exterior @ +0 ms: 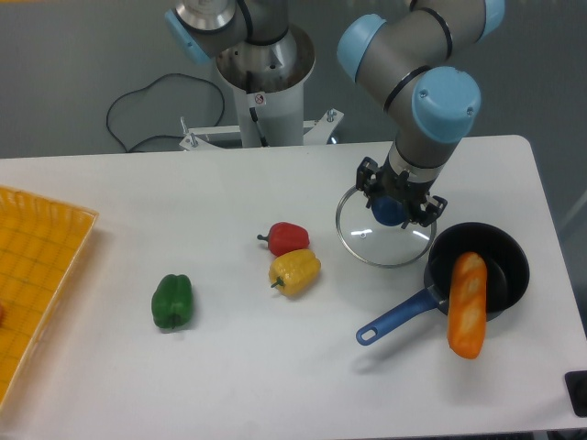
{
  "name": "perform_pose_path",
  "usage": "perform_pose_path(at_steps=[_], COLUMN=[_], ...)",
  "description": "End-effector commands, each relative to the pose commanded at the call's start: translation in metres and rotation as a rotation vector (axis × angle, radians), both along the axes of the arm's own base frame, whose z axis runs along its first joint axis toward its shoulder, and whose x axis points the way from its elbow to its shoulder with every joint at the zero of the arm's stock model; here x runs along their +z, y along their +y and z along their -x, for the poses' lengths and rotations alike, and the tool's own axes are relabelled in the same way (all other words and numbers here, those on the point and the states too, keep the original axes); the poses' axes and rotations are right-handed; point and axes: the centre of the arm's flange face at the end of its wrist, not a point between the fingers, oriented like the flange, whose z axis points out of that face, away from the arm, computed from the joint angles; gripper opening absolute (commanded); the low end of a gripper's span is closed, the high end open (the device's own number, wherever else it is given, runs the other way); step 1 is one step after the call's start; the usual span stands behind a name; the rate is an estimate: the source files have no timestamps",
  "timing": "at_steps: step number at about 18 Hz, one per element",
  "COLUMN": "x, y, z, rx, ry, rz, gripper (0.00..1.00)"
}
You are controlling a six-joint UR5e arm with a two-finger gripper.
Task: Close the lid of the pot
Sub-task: 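Carry the glass lid by its blue knob over the black pan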
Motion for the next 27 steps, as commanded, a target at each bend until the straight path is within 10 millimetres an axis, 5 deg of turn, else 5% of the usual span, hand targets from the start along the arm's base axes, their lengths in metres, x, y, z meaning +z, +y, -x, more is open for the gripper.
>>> perform_pose_path(at_steps=[9,27], x=[0.003,0.012], y=[-0.007,-0.037], z=[0.008,0.070], rx=[0.022,0.053], ry=[0.000,0.028], rz=[-0.027,-0.185], gripper=[0.43,0.43])
